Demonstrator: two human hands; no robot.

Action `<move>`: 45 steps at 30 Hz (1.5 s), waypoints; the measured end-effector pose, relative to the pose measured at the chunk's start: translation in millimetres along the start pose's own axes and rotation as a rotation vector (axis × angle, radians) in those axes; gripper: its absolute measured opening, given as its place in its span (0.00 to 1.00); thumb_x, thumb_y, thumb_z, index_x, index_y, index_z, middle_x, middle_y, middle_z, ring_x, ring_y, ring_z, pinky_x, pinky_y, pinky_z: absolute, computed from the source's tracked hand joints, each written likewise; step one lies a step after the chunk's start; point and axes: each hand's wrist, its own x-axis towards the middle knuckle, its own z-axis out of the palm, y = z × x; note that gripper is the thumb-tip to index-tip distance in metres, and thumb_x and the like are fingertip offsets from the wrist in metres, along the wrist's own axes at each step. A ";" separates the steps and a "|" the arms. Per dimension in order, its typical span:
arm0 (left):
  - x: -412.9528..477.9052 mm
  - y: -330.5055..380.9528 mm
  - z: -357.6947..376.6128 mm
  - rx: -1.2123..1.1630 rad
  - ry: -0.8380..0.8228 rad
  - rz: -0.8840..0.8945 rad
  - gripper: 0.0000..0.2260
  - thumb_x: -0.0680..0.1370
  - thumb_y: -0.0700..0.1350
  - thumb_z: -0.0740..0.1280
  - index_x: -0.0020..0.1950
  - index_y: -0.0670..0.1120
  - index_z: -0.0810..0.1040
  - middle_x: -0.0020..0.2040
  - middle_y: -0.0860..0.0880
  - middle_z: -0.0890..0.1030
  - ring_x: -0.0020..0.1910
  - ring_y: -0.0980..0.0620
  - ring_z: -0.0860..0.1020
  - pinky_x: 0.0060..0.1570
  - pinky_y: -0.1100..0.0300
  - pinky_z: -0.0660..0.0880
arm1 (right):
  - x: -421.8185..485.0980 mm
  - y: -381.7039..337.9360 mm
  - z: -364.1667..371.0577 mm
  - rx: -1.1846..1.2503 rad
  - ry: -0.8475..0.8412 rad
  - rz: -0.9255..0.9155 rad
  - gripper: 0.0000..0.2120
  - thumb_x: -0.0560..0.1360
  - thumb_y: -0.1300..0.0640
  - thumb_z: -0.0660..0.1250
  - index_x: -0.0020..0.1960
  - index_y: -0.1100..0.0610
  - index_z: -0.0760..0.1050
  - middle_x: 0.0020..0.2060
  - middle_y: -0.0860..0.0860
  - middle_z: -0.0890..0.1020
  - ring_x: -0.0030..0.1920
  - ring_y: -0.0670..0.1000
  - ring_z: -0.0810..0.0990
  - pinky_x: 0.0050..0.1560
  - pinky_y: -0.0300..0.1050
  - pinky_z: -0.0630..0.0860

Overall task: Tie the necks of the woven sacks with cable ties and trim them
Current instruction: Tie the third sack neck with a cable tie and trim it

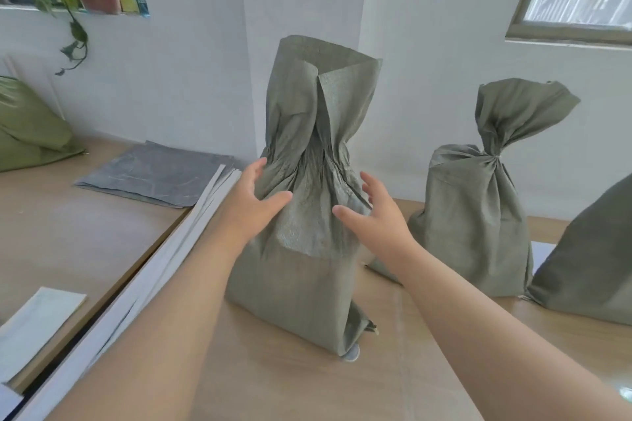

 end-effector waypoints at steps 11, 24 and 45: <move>53.8 -8.0 7.2 0.255 -0.091 -0.104 0.39 0.69 0.52 0.76 0.75 0.53 0.61 0.57 0.57 0.73 0.61 0.50 0.76 0.62 0.51 0.73 | 51.7 0.7 25.2 -0.079 0.045 0.062 0.42 0.72 0.48 0.73 0.79 0.47 0.55 0.70 0.48 0.73 0.68 0.52 0.74 0.65 0.55 0.74; 2.6 6.6 -0.9 0.007 0.038 -0.089 0.04 0.79 0.52 0.67 0.51 0.57 0.81 0.49 0.52 0.85 0.49 0.52 0.83 0.55 0.52 0.79 | 2.9 -0.2 8.6 0.147 0.094 0.007 0.10 0.80 0.55 0.60 0.40 0.53 0.70 0.29 0.45 0.71 0.29 0.48 0.67 0.34 0.43 0.65; -288.2 153.3 145.3 -0.253 0.063 0.076 0.10 0.82 0.43 0.65 0.51 0.60 0.79 0.45 0.71 0.83 0.48 0.74 0.79 0.45 0.80 0.71 | -264.0 26.8 -207.2 0.434 0.206 0.075 0.11 0.81 0.49 0.63 0.61 0.47 0.79 0.53 0.42 0.85 0.56 0.46 0.83 0.62 0.54 0.78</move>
